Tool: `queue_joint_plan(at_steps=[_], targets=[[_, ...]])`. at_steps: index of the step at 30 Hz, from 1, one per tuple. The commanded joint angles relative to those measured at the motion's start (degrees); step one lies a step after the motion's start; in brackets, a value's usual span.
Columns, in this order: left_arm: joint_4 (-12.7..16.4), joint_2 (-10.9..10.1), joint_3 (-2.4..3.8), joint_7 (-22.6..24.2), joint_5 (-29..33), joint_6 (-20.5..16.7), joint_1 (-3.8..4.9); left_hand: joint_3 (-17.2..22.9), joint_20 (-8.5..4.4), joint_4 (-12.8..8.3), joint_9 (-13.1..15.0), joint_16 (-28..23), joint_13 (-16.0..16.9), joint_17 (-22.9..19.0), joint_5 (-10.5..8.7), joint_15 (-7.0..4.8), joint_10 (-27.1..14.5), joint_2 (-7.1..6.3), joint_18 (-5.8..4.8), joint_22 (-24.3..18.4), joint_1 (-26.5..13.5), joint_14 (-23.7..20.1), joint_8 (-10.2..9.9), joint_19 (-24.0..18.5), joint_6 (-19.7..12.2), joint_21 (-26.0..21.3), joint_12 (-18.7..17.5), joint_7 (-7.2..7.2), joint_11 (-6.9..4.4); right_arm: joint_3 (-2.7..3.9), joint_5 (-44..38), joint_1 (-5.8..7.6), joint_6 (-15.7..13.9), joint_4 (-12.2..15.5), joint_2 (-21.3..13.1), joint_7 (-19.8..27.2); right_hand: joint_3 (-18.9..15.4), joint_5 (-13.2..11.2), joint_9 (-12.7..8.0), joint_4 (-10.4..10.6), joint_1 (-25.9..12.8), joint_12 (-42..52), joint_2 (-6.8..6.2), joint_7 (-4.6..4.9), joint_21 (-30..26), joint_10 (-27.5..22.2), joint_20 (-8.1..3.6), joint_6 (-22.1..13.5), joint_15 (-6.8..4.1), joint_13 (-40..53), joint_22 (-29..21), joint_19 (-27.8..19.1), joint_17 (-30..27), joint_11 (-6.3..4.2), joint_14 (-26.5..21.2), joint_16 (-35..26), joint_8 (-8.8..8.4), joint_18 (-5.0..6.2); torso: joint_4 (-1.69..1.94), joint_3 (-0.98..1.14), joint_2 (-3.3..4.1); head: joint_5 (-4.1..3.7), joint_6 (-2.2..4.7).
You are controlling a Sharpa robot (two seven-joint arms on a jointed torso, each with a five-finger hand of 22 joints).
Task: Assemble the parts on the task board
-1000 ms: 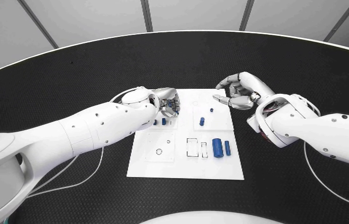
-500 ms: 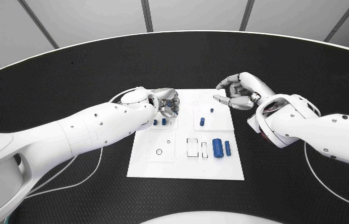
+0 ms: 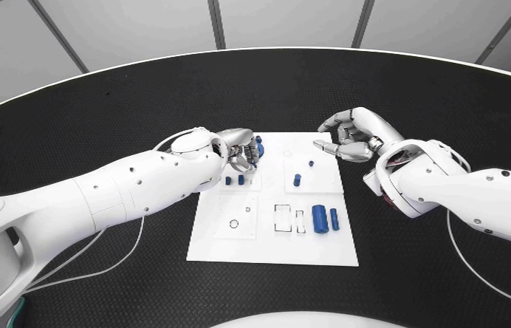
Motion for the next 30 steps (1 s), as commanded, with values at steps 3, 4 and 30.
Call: queue_joint_plan(at_steps=[3, 4, 30], targets=[[0.66, -0.84, 0.57, -0.39, 0.13, 0.08, 0.33, 0.26, -0.12, -0.12, 0.1, 0.15, 0.07, -0.04, -0.37, -0.07, 0.58, -0.21, -0.79, 0.09, 0.07, 0.07, 0.18, 0.34, 0.48, 0.34, -0.02, 0.03, 0.09, 0.0, 0.0, 0.0, -0.01, -0.19, 0.08, 0.04, 0.35, 0.38, -0.05, -0.07, 0.13, 0.19, -0.02, -0.21, 0.03, 0.28, -0.41, 0.27, -0.46, 0.06, 9.52, 1.27, 0.73, 0.08, 2.58, -0.12, 0.3, 0.26, -0.01, -0.04, 0.01, 0.18, 0.3], [0.73, -1.02, 0.77, -0.5, 0.26, 0.16, 0.43, 0.26, -0.12, -0.12, 0.1, 0.15, 0.07, -0.04, -0.37, -0.07, 0.58, -0.21, -0.79, 0.09, 0.07, 0.07, 0.18, 0.34, 0.48, 0.34, -0.02, 0.03, 0.09, 0.0, 0.0, 0.0, -0.01, -0.22, 0.1, 0.05, 0.35, 0.38, -0.05, -0.07, 0.13, 0.19, -0.02, -0.21, 0.03, 0.28, -0.41, 0.27, -0.46, 0.06, 9.52, 1.27, 0.73, 0.08, 2.58, -0.12, 0.3, 0.26, -0.02, -0.03, 0.01, 0.23, 0.34], [2.67, -5.94, 1.56, -2.2, 2.92, 2.1, 3.18, 0.03, -0.09, 0.1, 0.13, 0.17, 0.08, -0.05, -0.51, -0.05, 0.84, -0.51, -0.8, 0.2, -0.74, 0.08, 0.08, 0.37, 0.63, 0.41, -0.33, 0.0, 0.1, 0.0, 0.01, -0.01, 0.02, -0.78, 0.29, 0.15, 0.41, 0.42, -0.07, -0.07, 0.14, 0.25, -0.03, -0.22, -0.05, 0.33, -0.43, 0.27, -0.47, 0.1, 9.49, 1.26, 0.73, 0.07, 2.59, -0.13, 0.31, 0.27, -0.01, 0.03, 0.18, 0.58, 0.55]])
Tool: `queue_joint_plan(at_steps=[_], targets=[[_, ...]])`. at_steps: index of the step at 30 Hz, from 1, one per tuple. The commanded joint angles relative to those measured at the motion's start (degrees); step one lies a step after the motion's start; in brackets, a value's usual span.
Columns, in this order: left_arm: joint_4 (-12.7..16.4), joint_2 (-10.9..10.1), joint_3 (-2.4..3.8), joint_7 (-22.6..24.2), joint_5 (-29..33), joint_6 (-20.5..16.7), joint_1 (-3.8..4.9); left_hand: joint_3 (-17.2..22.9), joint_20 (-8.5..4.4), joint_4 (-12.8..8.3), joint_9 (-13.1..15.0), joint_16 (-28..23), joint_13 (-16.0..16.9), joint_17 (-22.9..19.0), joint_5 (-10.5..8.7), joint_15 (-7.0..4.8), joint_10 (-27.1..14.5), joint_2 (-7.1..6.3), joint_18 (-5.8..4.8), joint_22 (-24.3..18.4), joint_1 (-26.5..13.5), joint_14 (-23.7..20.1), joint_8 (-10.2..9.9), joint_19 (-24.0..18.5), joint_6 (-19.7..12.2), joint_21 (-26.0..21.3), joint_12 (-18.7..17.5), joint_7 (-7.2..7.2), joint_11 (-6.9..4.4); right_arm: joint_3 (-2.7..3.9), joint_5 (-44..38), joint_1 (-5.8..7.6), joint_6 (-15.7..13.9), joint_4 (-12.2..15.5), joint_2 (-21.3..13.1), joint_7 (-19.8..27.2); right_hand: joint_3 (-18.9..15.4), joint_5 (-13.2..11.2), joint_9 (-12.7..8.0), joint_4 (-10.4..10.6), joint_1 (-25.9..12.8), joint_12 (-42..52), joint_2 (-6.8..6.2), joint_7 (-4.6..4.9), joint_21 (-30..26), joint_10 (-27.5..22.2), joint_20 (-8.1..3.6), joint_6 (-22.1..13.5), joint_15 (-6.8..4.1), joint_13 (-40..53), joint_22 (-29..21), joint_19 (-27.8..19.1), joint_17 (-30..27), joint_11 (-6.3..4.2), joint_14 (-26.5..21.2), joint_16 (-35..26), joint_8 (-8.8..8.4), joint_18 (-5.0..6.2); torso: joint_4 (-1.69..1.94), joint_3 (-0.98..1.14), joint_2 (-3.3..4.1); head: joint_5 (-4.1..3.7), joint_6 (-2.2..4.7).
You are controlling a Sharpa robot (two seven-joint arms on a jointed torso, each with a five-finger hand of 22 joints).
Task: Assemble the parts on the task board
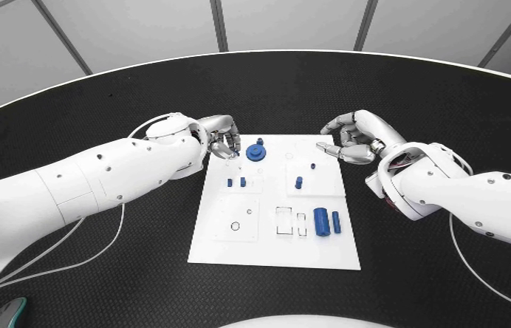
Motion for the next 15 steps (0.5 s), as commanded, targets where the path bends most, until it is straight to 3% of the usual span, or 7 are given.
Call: queue_joint_plan(at_steps=[1, 15], targets=[[0.07, -0.14, 0.0, 0.0, 0.04, 0.2, 0.01, 0.03, -0.09, 0.1, 0.05, 0.17, 0.05, -0.06, -0.25, -0.05, 0.42, -0.28, -0.82, 0.06, -0.51, 0.08, 0.08, 0.37, 0.23, 0.18, -0.32, 0.01, 0.09, 0.0, 0.0, 0.0, 0.0, 0.0, 0.02, 0.0, 0.41, 0.15, -0.08, -0.07, 0.14, 0.26, -0.03, -0.22, -0.05, 0.33, -0.43, 0.27, -0.47, 0.06, 9.49, 1.26, 0.7, 0.06, 2.59, -0.13, 0.31, 0.28, -0.07, -0.01, 0.1, 0.13, 0.0], [-1.06, 0.92, -0.03, 0.3, 0.08, 1.12, -0.33, 0.03, -0.09, 0.08, 0.06, 0.17, 0.05, -0.08, -0.23, -0.06, 0.46, -0.32, -0.79, -0.05, -0.56, 0.08, 0.04, 0.3, 0.24, 0.11, -0.41, -0.04, 0.05, 0.0, 0.0, 0.0, -0.05, 0.18, 0.01, 0.03, 0.49, 0.21, -0.1, -0.08, 0.14, 0.2, -0.04, -0.22, -0.07, 0.3, -0.44, 0.27, -0.49, 0.0, 9.48, 1.27, 0.7, 0.06, 2.6, -0.16, 0.32, 0.28, -0.11, -0.05, 0.23, 0.07, -0.23]])
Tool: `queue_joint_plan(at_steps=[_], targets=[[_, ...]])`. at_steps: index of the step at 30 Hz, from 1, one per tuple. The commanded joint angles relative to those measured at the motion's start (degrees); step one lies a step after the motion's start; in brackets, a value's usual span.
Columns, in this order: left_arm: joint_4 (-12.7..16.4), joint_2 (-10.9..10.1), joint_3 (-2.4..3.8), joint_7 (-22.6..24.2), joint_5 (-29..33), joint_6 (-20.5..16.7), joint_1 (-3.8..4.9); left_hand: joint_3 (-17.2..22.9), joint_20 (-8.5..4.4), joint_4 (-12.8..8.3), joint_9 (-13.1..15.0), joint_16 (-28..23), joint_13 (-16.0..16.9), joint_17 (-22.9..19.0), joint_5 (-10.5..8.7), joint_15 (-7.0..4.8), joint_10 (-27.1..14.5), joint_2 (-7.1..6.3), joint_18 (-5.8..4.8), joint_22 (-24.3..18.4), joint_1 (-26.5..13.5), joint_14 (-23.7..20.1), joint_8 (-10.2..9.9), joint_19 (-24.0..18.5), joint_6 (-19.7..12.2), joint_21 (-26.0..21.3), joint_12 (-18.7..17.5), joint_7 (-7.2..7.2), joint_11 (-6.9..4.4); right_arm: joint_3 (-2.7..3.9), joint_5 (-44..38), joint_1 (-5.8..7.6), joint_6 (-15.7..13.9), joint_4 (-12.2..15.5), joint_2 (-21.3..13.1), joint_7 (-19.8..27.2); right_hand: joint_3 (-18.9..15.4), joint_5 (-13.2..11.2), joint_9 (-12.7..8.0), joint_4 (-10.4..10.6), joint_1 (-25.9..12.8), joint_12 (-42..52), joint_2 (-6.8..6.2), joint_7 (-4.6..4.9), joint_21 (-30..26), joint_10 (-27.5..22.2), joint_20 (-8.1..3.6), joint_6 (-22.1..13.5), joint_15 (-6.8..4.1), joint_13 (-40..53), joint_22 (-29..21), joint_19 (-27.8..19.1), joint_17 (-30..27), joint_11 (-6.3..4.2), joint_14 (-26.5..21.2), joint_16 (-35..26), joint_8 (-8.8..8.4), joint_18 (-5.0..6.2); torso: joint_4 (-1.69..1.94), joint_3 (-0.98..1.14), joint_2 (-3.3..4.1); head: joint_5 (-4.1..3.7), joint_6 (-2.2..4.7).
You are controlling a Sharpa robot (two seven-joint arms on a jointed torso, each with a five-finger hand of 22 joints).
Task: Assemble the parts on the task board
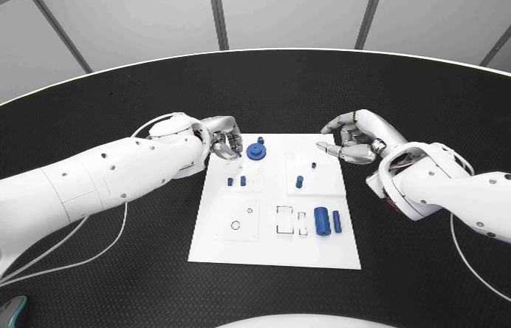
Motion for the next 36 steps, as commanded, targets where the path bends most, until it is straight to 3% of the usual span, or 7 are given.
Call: queue_joint_plan(at_steps=[1, 14, 36], targets=[[-0.3, 0.26, 0.0, 0.04, 0.0, 0.23, -0.14, 0.03, -0.09, 0.08, 0.05, 0.17, 0.06, -0.08, -0.23, -0.06, 0.46, -0.1, -0.8, -0.04, -0.34, 0.08, 0.04, 0.3, 0.24, 0.11, -0.19, -0.04, 0.05, 0.0, 0.0, 0.0, -0.01, 0.04, -0.03, 0.0, 0.33, 0.21, -0.05, 0.09, 0.14, 0.2, -0.03, -0.22, -0.07, 0.3, -0.44, 0.27, -0.48, 0.0, 9.48, 1.27, 0.71, 0.06, 2.6, -0.16, 0.32, 0.28, -0.01, -0.02, 0.09, -0.21, -0.13], [-1.21, 0.61, -0.02, -0.01, -0.04, 1.3, -0.6, 0.08, -0.09, 0.05, 0.05, 0.15, 0.06, -0.13, -0.21, -0.07, 0.48, -0.06, -0.77, -0.15, -0.31, 0.07, 0.02, 0.24, 0.25, 0.05, -0.24, -0.06, 0.03, 0.0, 0.0, 0.0, -0.05, 0.29, -0.26, -0.06, 0.33, 0.21, -0.05, 0.09, 0.14, 0.2, -0.03, -0.22, -0.07, 0.3, -0.44, 0.27, -0.48, 0.0, 9.48, 1.27, 0.71, 0.06, 2.6, -0.16, 0.32, 0.28, 0.06, 0.05, -0.04, -0.36, -0.75], [-1.63, 1.07, -0.03, -0.06, -0.33, 3.46, -0.85, 0.05, -0.1, -0.13, 0.04, 0.14, 0.06, -0.2, -0.23, -0.08, 0.52, -0.3, -0.7, -0.44, -0.38, 0.04, -0.13, 0.04, 0.18, -0.14, -0.48, -0.03, 0.06, 0.0, 0.0, 0.0, -0.05, 0.33, -0.23, -0.05, 0.33, 0.21, -0.05, 0.09, 0.14, 0.2, -0.03, -0.22, -0.07, 0.3, -0.44, 0.27, -0.48, 0.0, 9.48, 1.27, 0.71, 0.06, 2.6, -0.16, 0.32, 0.28, -0.01, 0.06, -0.08, -0.26, -0.86]])
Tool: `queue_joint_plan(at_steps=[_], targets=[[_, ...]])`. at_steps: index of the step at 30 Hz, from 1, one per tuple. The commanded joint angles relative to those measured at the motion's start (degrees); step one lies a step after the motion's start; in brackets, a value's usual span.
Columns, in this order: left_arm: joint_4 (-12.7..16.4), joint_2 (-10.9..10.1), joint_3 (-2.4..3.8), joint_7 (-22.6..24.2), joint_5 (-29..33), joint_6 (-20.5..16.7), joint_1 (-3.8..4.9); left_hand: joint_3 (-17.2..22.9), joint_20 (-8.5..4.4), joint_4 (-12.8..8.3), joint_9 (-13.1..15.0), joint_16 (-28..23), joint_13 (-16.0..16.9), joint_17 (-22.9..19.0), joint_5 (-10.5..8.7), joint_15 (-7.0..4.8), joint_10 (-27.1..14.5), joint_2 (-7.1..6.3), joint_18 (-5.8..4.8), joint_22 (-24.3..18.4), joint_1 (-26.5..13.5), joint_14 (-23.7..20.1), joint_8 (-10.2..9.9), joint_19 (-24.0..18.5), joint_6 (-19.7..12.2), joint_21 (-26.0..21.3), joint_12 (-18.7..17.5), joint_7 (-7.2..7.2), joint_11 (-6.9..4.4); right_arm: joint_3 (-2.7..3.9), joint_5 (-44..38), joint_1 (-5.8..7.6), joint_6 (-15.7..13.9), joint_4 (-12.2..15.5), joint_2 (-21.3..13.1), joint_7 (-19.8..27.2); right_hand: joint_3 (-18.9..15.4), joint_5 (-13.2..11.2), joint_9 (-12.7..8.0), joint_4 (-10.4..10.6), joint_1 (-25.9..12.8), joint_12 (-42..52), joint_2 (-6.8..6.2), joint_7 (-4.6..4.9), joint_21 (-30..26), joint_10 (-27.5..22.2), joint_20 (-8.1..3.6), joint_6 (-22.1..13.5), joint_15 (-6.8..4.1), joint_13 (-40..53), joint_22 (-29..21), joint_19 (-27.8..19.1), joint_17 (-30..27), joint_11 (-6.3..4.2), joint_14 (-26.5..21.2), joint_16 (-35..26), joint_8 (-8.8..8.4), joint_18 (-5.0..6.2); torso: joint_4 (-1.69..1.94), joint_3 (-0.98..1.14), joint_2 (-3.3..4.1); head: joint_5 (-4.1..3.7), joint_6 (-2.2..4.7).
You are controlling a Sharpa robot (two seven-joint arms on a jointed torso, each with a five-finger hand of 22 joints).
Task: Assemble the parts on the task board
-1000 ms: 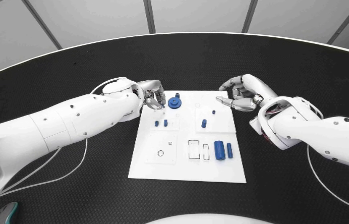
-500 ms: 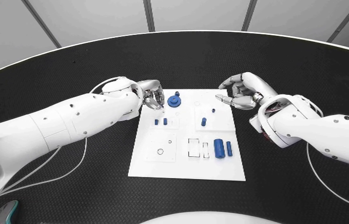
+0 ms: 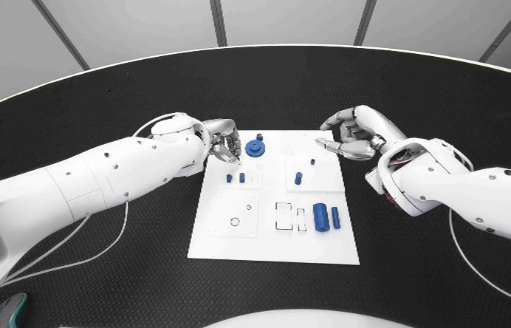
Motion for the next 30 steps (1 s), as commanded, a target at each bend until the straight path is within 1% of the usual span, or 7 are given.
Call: queue_joint_plan(at_steps=[1, 11, 14, 18, 30], targets=[[-0.01, 0.06, 0.0, 0.08, -0.02, 0.21, -0.04, 0.05, -0.11, -0.13, 0.07, 0.13, 0.07, -0.05, -0.23, -0.08, 0.53, -0.3, -0.7, -0.05, -0.38, 0.04, -0.13, 0.04, 0.19, -0.13, -0.25, -0.03, 0.06, 0.0, 0.0, 0.0, 0.0, 0.0, 0.0, 0.0, 0.33, 0.21, -0.06, 0.09, 0.14, 0.2, -0.04, -0.22, -0.07, 0.3, -0.44, 0.27, -0.49, 0.02, 9.43, 1.27, 0.73, 0.06, 2.6, -0.15, 0.32, 0.27, -0.04, 0.06, 0.01, 0.05, -0.01], [0.0, 0.25, 0.0, 0.36, -0.04, 0.83, -0.17, 0.05, -0.11, -0.14, 0.07, 0.12, 0.08, -0.09, -0.22, -0.08, 0.55, -0.31, -0.68, -0.11, -0.4, 0.03, -0.15, 0.0, 0.18, -0.17, -0.29, -0.03, 0.06, 0.0, 0.0, 0.0, -0.01, 0.07, -0.04, -0.03, 0.33, 0.21, -0.06, 0.09, 0.14, 0.2, -0.04, -0.22, -0.07, 0.3, -0.44, 0.27, -0.49, 0.02, 9.43, 1.27, 0.73, 0.06, 2.6, -0.15, 0.32, 0.27, 0.0, 0.02, -0.01, -0.04, -0.02], [-0.03, 0.26, 0.0, 0.32, -0.05, 1.09, -0.19, 0.05, -0.11, -0.14, 0.07, 0.12, 0.08, -0.09, -0.22, -0.08, 0.55, -0.31, -0.68, -0.11, -0.4, 0.03, -0.15, 0.0, 0.18, -0.17, -0.29, -0.03, 0.06, 0.0, 0.0, 0.0, -0.01, 0.08, -0.06, -0.03, 0.33, 0.21, -0.06, 0.09, 0.14, 0.2, -0.04, -0.22, -0.07, 0.3, -0.44, 0.27, -0.49, 0.02, 9.43, 1.27, 0.73, 0.06, 2.6, -0.15, 0.32, 0.27, -0.01, 0.05, -0.03, -0.05, -0.08], [-0.06, 0.27, 0.0, 0.18, -0.05, 1.4, -0.2, 0.09, -0.1, -0.15, 0.08, 0.13, 0.09, -0.07, -0.2, -0.08, 0.61, -0.24, -0.7, -0.06, -0.4, 0.03, -0.15, 0.02, 0.23, -0.14, -0.32, -0.05, 0.04, 0.0, 0.0, 0.0, -0.02, 0.09, -0.07, -0.04, 0.33, 0.21, -0.06, 0.09, 0.14, 0.2, -0.04, -0.22, -0.07, 0.3, -0.44, 0.27, -0.49, 0.02, 9.43, 1.27, 0.73, 0.06, 2.6, -0.15, 0.32, 0.27, 0.01, 0.02, -0.01, -0.08, -0.08], [-0.21, 0.25, -0.01, 0.12, -0.05, 1.79, -0.22, 0.14, -0.1, -0.2, 0.09, 0.12, 0.09, -0.1, -0.19, -0.09, 0.65, -0.19, -0.68, -0.11, -0.35, 0.02, -0.16, -0.02, 0.26, -0.18, -0.36, -0.06, 0.02, 0.0, 0.0, 0.0, 0.01, 0.07, -0.05, -0.04, 0.33, 0.21, -0.06, 0.09, 0.14, 0.2, -0.04, -0.22, -0.07, 0.3, -0.44, 0.27, -0.49, 0.02, 9.43, 1.27, 0.73, 0.06, 2.6, -0.15, 0.32, 0.27, -0.03, 0.05, 0.03, -0.09, -0.19]])
